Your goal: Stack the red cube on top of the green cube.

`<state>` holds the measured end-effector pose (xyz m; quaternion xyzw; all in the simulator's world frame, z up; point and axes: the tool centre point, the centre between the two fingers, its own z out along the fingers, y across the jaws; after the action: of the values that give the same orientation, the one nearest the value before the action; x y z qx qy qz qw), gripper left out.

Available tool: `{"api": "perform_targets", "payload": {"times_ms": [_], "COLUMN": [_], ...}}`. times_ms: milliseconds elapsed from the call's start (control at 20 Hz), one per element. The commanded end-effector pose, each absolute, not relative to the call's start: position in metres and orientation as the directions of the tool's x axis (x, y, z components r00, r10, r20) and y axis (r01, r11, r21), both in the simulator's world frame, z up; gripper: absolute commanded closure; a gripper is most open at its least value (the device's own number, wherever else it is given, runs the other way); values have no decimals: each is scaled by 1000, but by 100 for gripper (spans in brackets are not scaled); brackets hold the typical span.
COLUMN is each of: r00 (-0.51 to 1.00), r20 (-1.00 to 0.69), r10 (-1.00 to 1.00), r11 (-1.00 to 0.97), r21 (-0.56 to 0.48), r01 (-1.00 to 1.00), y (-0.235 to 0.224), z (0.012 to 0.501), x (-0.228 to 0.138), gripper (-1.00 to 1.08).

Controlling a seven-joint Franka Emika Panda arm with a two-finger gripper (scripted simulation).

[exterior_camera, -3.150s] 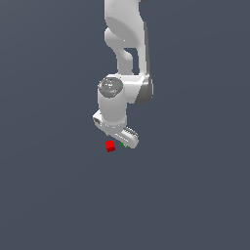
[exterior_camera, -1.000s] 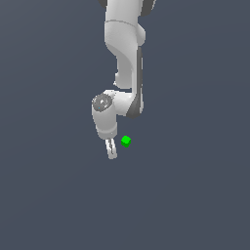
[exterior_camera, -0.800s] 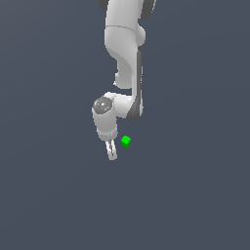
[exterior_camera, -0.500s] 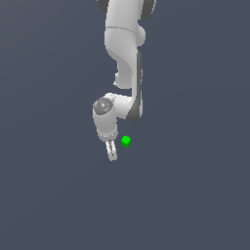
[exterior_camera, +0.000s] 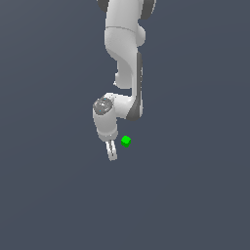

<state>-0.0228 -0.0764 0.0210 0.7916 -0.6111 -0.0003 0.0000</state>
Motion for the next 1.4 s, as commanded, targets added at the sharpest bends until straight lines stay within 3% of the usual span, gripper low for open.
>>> {"api": "perform_targets", "payload": {"times_ms": [0,800,1350], "r00": [253,252,253], "r20": [0,-1,0], "r10": [-967,-968,-968], "r11": [-253,-252,-253], "r21": [-1,0,-1], "r01": [-967,-968,-968], "y": [-76,-77,-68], "z": [25,109,111], "x": [-23,-24,-27], "gripper": [108,108,108]}}
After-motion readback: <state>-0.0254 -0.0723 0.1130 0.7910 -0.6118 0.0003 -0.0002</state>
